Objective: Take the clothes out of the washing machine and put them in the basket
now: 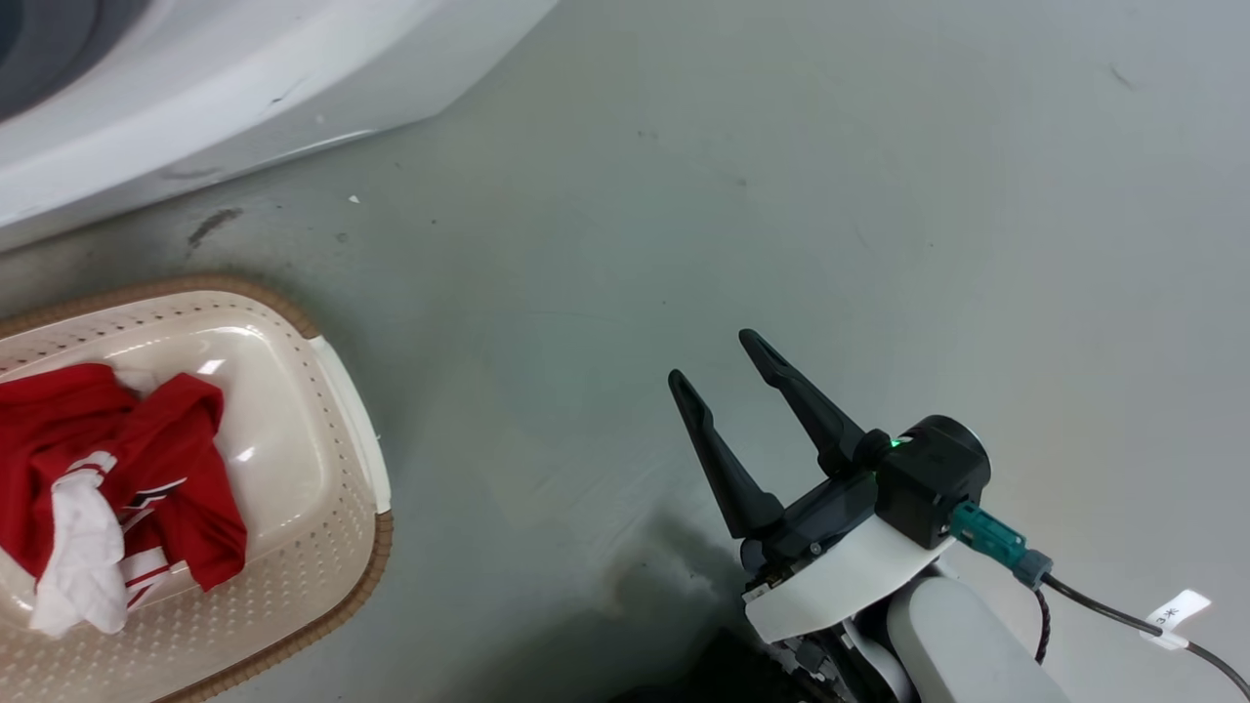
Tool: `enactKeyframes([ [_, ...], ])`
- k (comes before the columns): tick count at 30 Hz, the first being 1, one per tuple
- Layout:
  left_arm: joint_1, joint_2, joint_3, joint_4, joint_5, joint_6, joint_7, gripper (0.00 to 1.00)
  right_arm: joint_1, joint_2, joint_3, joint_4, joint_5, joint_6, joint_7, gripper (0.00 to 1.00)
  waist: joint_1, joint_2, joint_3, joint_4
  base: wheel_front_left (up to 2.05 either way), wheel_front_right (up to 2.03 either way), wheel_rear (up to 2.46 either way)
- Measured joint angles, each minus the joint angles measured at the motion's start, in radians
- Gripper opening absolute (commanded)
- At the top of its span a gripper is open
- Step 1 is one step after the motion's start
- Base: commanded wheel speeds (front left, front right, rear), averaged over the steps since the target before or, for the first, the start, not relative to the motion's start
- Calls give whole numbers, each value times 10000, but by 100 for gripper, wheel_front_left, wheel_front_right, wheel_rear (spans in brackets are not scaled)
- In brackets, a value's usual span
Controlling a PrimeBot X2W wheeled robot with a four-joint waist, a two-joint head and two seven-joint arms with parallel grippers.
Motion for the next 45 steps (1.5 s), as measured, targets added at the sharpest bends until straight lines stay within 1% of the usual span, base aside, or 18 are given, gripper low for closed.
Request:
enactKeyframes([
  [7, 20, 130, -100, -297, 50, 226, 382, 100, 28, 2, 276, -21, 107, 0, -42, 100, 0, 0, 260, -256, 0, 0, 0],
  [10, 113, 190, -117, -407, -6, 387, 596, 100, 38, 0, 364, -15, 174, -2, -44, 100, 0, 0, 254, -341, 0, 0, 0],
  [11, 139, 213, -96, -418, -36, 453, 723, 59, 41, 0, 389, -13, 176, -2, -50, 100, 0, 0, 244, -363, 0, 0, 0],
  [12, 172, 222, -92, -447, -58, 502, 823, 22, 47, 2, 410, -15, 186, 0, -58, 100, 0, 0, 237, -379, 0, 0, 0],
  [13, 212, 230, -100, -523, -59, 554, 861, 0, 58, 0, 426, -17, 222, -2, -58, 100, -1, 0, 240, -391, 0, 0, 0],
  [15, 300, 270, -117, -690, -56, 683, 924, 0, 72, 2, 458, -17, 291, 0, -59, 100, -1, 0, 245, -406, 0, 0, 0],
  [17, 474, 311, -127, -869, -31, 917, 782, 0, 72, 2, 464, -13, 324, -2, -59, 100, 0, 0, 232, -414, 0, 0, 0],
  [21, 839, 474, -111, -1450, -12, 1310, 88, 0, 70, 0, 397, -17, 345, -2, -61, 100, 0, 0, 141, -360, 0, 0, 0],
  [26, 1167, 533, -23, -2242, -23, 1607, -907, 0, 17, 4, 242, 10, 295, -2, -65, 100, 0, 0, 8, -158, 0, 0, 0],
  [32, 1832, 447, 125, -2918, -203, 1730, -2297, 0, -167, 6, -40, 71, 81, -2, -67, 100, 0, 0, -380, 120, 0, 0, 0],
  [36, 2427, 261, 265, -3185, -320, 1835, -3513, 0, -181, 4, -222, 203, 2, 0, -67, 100, 0, 0, -762, 316, 0, 0, 0],
  [41, 3495, 123, 476, -3126, -637, 1866, -5024, 0, -170, 8, -458, 391, -33, 0, -40, 100, -1, 0, -1418, 500, 0, 0, 0],
  [45, 4406, -153, 629, -2886, -865, 1827, -6182, 0, -83, 8, -685, 568, -123, 0, 105, 100, -1, 0, -2030, 641, 0, 0, 0],
])
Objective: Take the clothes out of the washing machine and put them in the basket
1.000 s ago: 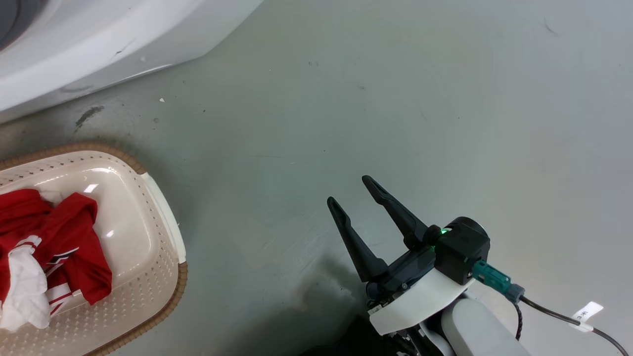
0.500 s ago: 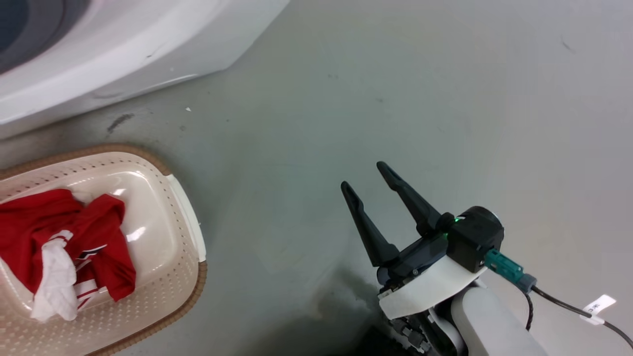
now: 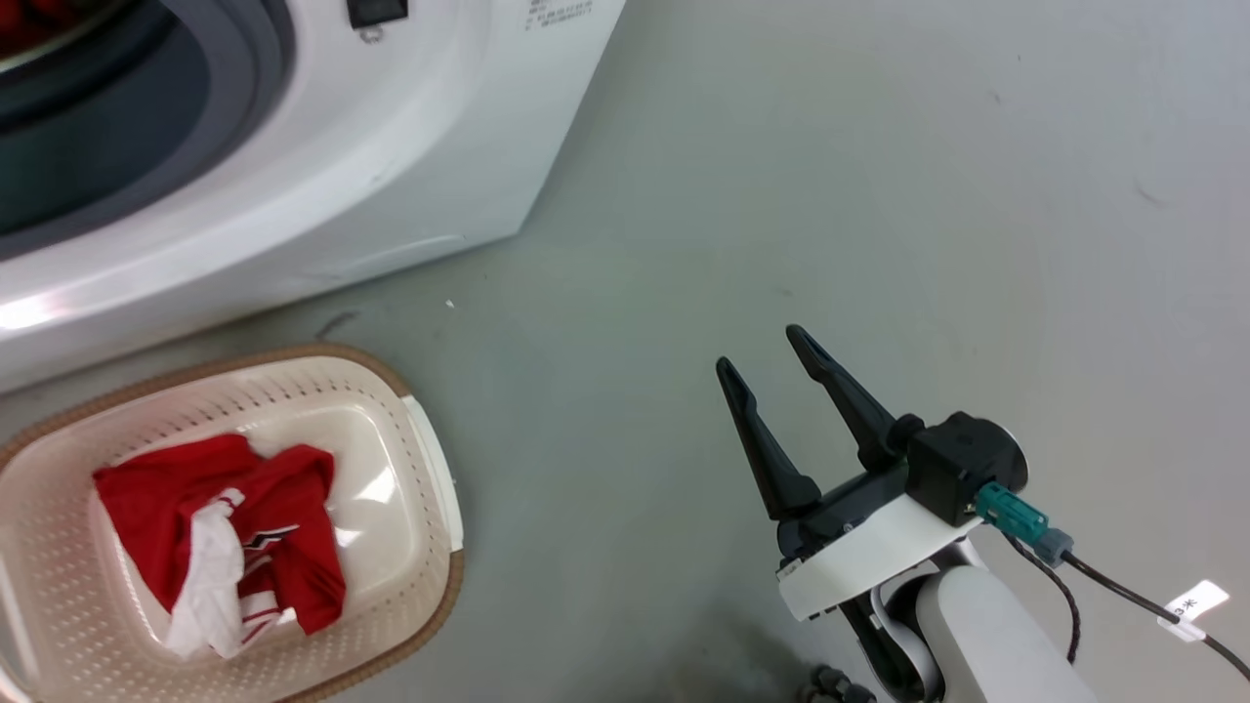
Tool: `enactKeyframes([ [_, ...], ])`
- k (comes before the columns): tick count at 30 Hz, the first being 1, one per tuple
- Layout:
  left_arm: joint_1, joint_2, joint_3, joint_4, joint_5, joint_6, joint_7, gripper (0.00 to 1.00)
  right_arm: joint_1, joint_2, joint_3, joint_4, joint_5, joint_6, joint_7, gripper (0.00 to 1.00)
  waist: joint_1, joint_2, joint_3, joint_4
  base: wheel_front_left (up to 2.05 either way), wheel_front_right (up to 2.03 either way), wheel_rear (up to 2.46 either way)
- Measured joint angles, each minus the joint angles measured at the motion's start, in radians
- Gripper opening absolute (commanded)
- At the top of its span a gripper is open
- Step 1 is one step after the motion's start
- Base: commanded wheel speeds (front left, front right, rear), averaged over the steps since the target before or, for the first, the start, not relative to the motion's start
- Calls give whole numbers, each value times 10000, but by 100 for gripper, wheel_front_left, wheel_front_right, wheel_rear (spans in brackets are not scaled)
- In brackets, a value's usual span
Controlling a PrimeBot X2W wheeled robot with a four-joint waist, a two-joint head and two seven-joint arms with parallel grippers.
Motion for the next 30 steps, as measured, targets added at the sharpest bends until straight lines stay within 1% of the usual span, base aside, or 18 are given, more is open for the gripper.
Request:
enactKeyframes([
  [7, 1522, -539, 303, 454, -527, -146, -1843, 0, 380, 0, -385, 176, -211, -2, 265, 100, 0, 0, -1144, 313, 0, 0, 0],
  [11, 2359, -905, 403, 439, -667, -228, -2313, 0, 622, -2, -665, 209, -407, -2, 443, 100, 0, 0, -1805, 564, 0, 0, 0],
  [15, 3196, -1187, 564, -73, -663, -230, -2439, 0, 833, 0, -966, 148, -523, -2, 593, 100, -1, 0, -2425, 877, 0, 0, 0],
  [19, 4539, -1461, 1039, -1595, -437, -199, -2447, 0, 1169, -2, -1323, 65, -706, -2, 842, 100, -1, 0, -3131, 1360, 0, 0, 0],
  [20, 4539, -1461, 1039, -1595, -437, -199, -2447, 0, 1169, -2, -1323, 65, -706, -2, 842, 100, -1, 0, -3131, 1360, 0, 0, 0],
  [21, 5168, -1632, 1292, -2159, -405, -201, -2454, 0, 1285, 0, -1476, 13, -796, 0, 974, 100, -2, 0, -3401, 1564, 0, 0, 0],
  [24, 6035, -1875, 1549, -3047, -138, -132, -2456, 0, 1509, 0, -1676, -75, -913, -2, 1149, 100, -1, 0, -3801, 1875, 0, 0, 0],
  [30, 7592, -2437, 1921, -4725, 228, -128, -2470, 0, 1979, -2, -2063, -339, -1131, -2, 1492, 100, -2, 0, -4525, 2506, 0, 0, 0],
])
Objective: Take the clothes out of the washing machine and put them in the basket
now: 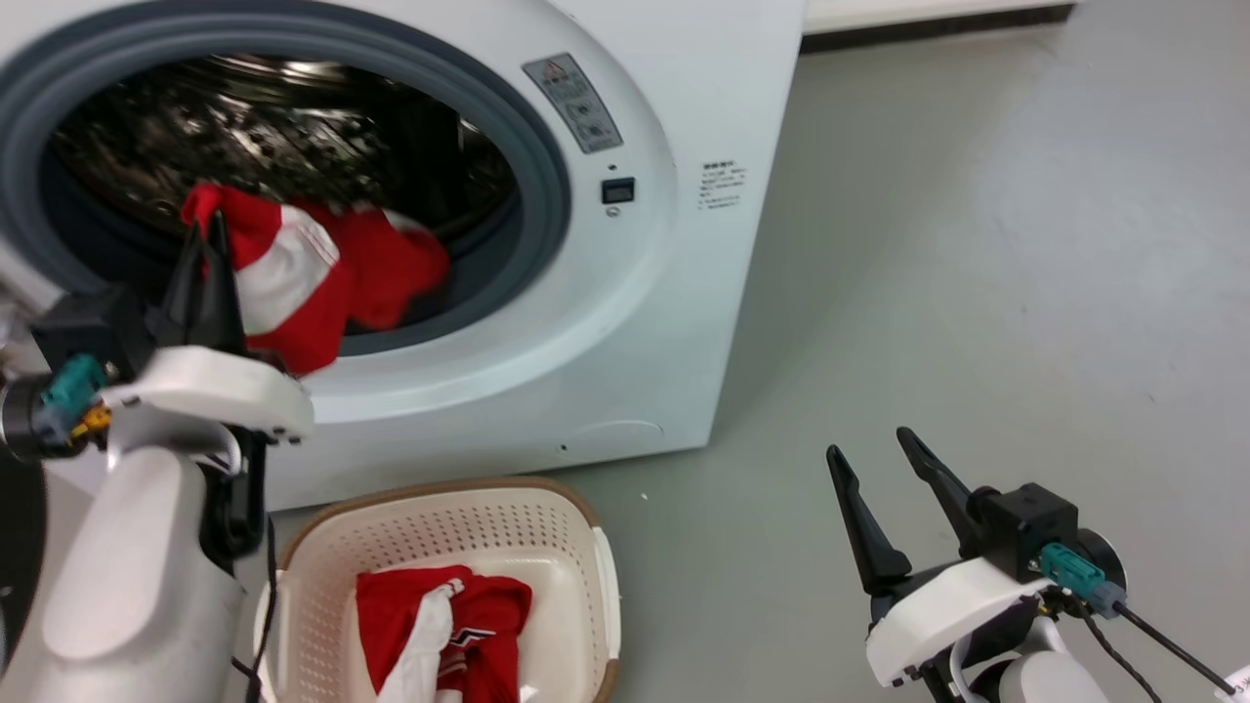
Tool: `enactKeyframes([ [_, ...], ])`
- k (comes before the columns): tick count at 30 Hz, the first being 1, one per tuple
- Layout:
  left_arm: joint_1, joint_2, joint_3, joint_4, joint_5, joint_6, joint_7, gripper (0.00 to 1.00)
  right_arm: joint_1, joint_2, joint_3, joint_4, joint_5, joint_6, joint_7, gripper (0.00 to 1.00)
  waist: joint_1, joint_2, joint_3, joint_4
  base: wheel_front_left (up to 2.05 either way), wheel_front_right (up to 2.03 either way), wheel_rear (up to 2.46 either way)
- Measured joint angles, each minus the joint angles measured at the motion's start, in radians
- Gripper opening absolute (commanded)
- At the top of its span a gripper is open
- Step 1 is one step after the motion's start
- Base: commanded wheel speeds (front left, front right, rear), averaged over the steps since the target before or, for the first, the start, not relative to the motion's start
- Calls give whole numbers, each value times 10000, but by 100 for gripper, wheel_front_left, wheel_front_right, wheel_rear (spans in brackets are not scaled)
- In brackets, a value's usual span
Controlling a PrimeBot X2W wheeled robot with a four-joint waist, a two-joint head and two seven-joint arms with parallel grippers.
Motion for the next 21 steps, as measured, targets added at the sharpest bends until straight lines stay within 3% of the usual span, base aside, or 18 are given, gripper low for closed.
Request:
enactKeyframes([
  [5, 1317, -416, -46, -1818, 403, 86, 0, 0, 451, 0, -186, -322, -96, 0, 349, 100, -1, 0, -722, 594, 0, 0, 0],
  [21, 4143, -512, -604, -6027, 667, 966, 947, 0, 1081, 0, -408, -1032, -268, 0, 897, 100, 1, 0, -1308, 1422, 0, 0, 0],
])
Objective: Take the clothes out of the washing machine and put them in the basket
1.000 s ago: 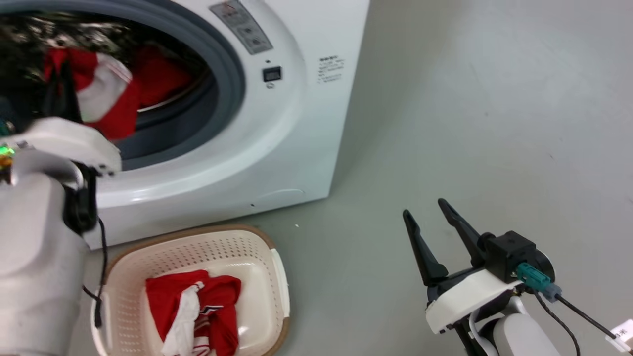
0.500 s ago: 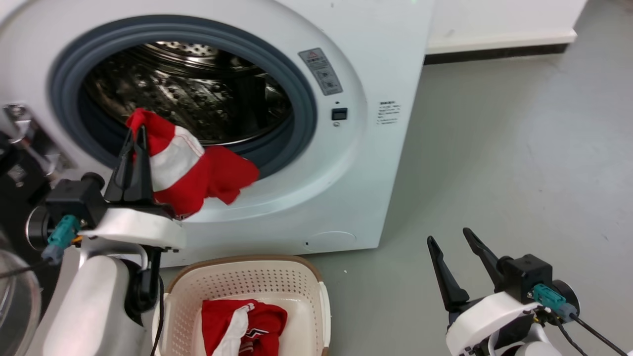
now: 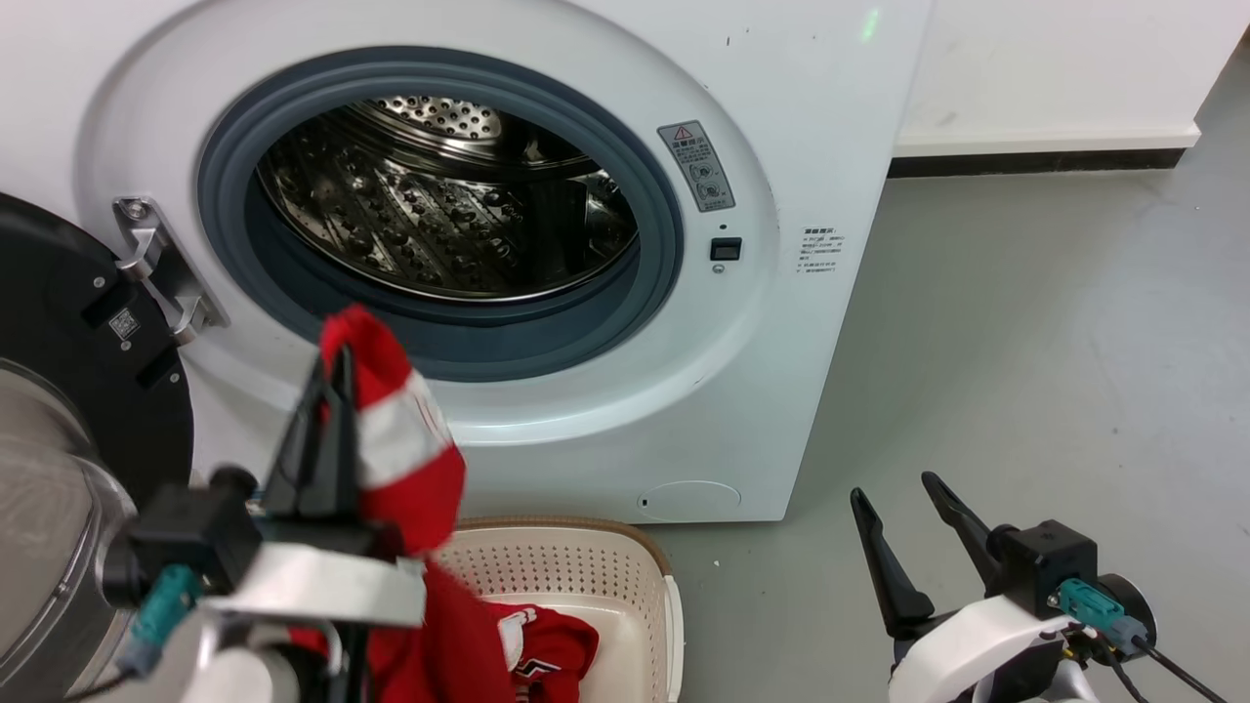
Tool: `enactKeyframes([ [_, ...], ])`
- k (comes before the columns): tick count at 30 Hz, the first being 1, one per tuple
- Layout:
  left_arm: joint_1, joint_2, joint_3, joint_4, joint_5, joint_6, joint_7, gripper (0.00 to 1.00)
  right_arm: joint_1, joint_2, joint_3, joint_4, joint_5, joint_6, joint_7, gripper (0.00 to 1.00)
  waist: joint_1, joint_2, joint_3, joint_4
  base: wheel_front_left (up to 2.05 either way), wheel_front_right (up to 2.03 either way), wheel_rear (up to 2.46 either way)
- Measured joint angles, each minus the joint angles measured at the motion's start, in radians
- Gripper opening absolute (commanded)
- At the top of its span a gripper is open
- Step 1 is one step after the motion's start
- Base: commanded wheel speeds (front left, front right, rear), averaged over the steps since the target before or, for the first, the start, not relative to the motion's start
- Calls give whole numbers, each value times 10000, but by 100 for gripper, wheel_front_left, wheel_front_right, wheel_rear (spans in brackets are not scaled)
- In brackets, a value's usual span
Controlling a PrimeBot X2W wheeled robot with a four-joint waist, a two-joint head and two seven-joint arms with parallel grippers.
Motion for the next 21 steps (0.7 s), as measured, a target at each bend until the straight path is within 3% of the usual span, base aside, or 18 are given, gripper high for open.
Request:
enactKeyframes([
  [4, 901, -215, -161, 23, -245, 207, 249, 0, 83, 0, -21, -130, -35, 0, 77, 100, 0, 0, 213, 62, 0, 0, 0],
  [8, 1259, -414, -309, 932, -504, 151, 174, 0, -9, 0, -6, -278, -88, 0, 98, 100, 1, 0, 597, 78, 0, 0, 0],
  [14, 1053, -780, -403, 2702, -777, -222, -337, 0, -562, 0, 56, -445, -190, 0, 63, 100, 2, 0, 1473, 21, 0, 0, 0],
  [21, -326, -1076, -385, 4870, -853, -853, -780, 0, -1408, 0, 245, -458, -192, 0, -113, 100, 3, 0, 2862, -202, 0, 0, 0],
])
